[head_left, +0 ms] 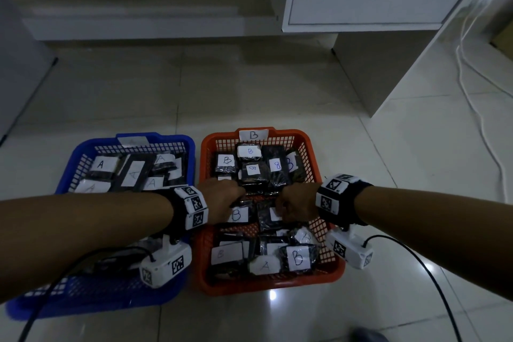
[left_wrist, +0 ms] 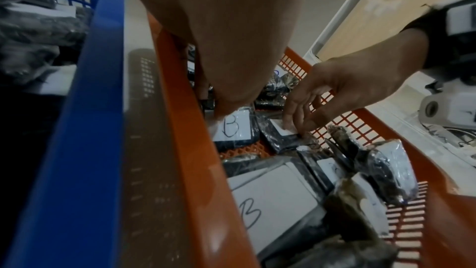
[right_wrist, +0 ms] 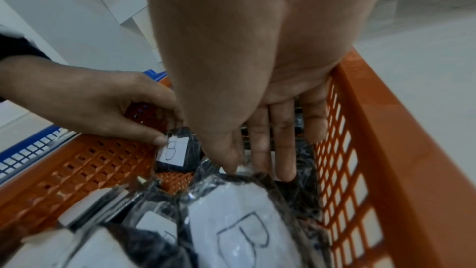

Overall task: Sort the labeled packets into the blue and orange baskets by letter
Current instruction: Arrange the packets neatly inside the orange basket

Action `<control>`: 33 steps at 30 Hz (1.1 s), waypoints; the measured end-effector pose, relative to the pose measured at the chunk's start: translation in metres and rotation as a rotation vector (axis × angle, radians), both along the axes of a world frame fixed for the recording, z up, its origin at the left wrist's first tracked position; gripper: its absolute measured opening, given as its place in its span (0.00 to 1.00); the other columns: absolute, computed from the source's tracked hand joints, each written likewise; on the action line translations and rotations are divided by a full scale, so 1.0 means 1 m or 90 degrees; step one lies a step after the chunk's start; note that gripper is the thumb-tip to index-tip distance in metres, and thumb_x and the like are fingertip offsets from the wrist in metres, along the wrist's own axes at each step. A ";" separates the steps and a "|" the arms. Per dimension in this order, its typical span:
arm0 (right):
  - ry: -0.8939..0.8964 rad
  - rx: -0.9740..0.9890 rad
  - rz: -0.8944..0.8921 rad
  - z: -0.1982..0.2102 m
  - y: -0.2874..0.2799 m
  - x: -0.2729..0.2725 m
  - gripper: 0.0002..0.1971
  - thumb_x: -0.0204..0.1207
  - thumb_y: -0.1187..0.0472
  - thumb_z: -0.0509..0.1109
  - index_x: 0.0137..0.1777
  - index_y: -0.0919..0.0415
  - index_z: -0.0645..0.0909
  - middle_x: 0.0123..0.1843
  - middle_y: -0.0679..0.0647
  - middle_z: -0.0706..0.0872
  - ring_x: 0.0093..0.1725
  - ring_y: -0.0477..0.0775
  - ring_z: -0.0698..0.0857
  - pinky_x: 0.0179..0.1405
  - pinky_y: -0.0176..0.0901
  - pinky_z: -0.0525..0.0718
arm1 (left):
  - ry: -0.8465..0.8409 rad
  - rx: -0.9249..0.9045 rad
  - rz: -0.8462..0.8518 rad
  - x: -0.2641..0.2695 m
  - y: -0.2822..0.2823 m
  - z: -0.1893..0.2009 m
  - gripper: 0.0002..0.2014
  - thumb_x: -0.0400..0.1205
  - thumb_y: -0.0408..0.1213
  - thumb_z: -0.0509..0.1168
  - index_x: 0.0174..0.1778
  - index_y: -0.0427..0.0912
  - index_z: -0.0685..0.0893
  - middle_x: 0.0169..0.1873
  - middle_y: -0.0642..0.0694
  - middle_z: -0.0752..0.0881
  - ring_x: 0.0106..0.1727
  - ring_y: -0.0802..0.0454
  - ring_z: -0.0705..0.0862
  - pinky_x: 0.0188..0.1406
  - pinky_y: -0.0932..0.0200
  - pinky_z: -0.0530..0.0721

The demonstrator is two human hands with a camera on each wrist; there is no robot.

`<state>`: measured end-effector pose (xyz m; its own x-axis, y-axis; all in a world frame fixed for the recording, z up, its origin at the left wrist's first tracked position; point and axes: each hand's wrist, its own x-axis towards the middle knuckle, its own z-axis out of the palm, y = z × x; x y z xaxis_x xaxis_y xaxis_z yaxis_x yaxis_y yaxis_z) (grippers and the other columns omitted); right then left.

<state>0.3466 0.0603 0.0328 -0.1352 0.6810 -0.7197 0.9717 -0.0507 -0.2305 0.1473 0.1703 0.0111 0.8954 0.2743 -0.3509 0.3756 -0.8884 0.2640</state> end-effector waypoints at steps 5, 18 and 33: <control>0.005 0.013 0.018 0.004 0.000 0.001 0.23 0.83 0.57 0.68 0.78 0.57 0.76 0.67 0.56 0.86 0.64 0.58 0.86 0.59 0.45 0.82 | 0.027 -0.011 0.004 0.000 0.005 0.003 0.11 0.81 0.35 0.66 0.59 0.41 0.82 0.56 0.44 0.85 0.57 0.46 0.84 0.50 0.60 0.76; -0.004 -0.026 -0.020 -0.005 0.002 -0.001 0.12 0.81 0.65 0.66 0.55 0.71 0.88 0.53 0.64 0.91 0.52 0.65 0.90 0.52 0.51 0.89 | 0.142 -0.118 -0.015 0.017 -0.007 0.016 0.12 0.84 0.43 0.62 0.63 0.46 0.77 0.42 0.50 0.81 0.44 0.49 0.81 0.49 0.54 0.82; 0.215 -0.051 -0.349 0.023 0.008 0.024 0.17 0.79 0.51 0.75 0.51 0.68 0.88 0.42 0.56 0.94 0.41 0.51 0.94 0.29 0.35 0.86 | -0.036 -0.305 0.187 0.042 -0.009 0.021 0.12 0.84 0.39 0.69 0.63 0.45 0.85 0.51 0.54 0.86 0.52 0.57 0.85 0.52 0.65 0.81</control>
<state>0.3705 0.0686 0.0561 -0.0116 0.6621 -0.7493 0.6748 -0.5479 -0.4945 0.1892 0.1609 0.0319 0.8264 0.3365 -0.4515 0.5627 -0.5246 0.6389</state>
